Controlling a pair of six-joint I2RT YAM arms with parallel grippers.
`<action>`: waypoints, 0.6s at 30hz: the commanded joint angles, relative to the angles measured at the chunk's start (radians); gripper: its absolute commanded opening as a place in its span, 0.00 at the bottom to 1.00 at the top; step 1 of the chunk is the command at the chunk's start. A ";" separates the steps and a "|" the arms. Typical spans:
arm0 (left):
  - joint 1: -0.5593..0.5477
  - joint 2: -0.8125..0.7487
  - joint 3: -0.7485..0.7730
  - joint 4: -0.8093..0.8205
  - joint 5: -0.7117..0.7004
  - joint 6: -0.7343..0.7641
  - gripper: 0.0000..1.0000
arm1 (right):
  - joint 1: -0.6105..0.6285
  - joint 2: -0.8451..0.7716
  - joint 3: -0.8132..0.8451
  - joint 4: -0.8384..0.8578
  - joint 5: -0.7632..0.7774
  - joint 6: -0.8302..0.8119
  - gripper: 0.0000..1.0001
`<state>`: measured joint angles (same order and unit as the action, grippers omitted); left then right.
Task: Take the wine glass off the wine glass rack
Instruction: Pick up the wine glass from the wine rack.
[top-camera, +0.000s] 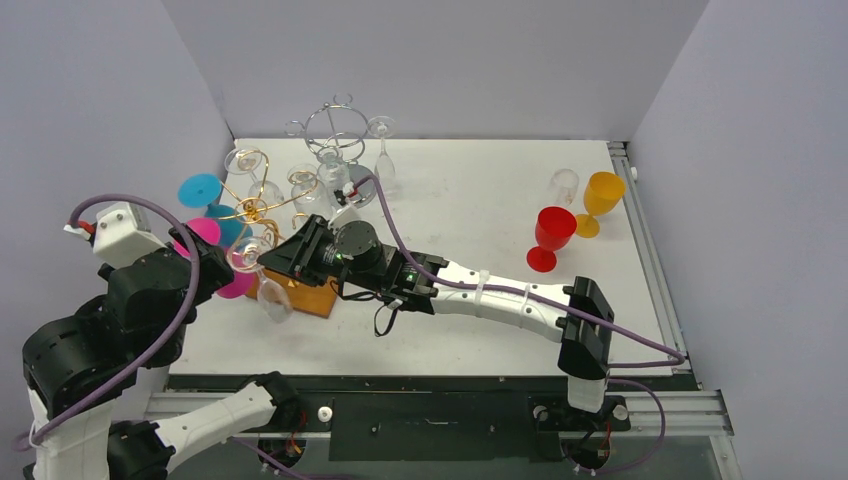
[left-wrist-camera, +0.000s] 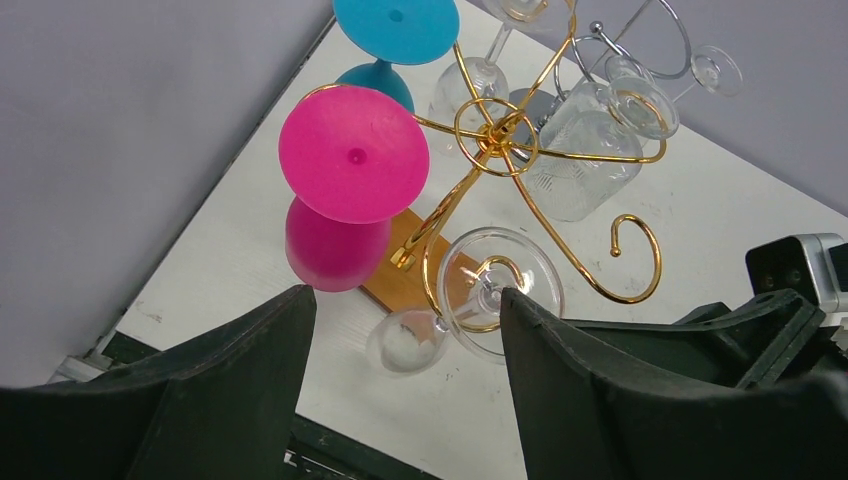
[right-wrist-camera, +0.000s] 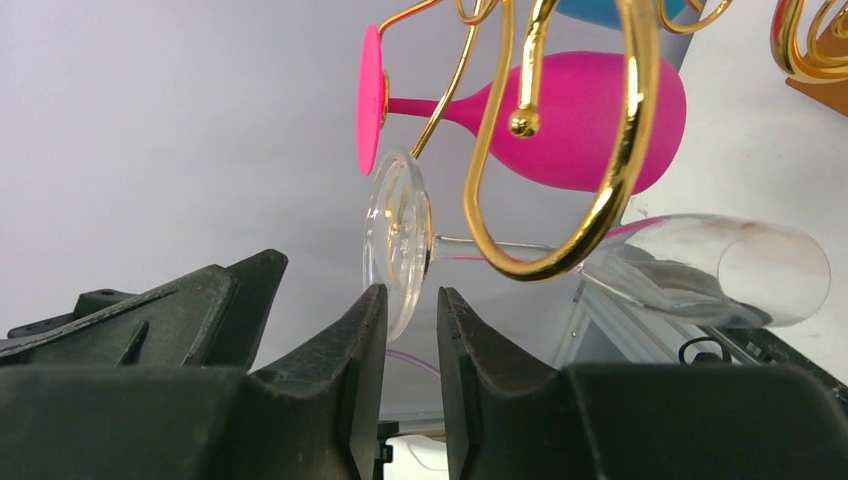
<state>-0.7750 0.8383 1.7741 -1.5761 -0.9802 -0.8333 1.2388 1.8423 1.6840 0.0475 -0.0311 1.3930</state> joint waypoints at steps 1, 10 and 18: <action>-0.017 -0.008 -0.007 0.006 -0.035 0.010 0.65 | -0.001 0.003 0.049 0.031 0.027 0.013 0.18; -0.033 -0.010 -0.022 0.020 -0.042 0.013 0.65 | -0.002 -0.004 0.048 0.025 0.028 0.021 0.00; -0.036 -0.006 -0.008 0.028 -0.040 0.024 0.65 | -0.002 -0.023 0.043 0.047 0.011 0.048 0.00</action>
<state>-0.8043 0.8330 1.7561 -1.5753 -0.9989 -0.8280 1.2377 1.8488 1.6878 0.0444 -0.0235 1.4277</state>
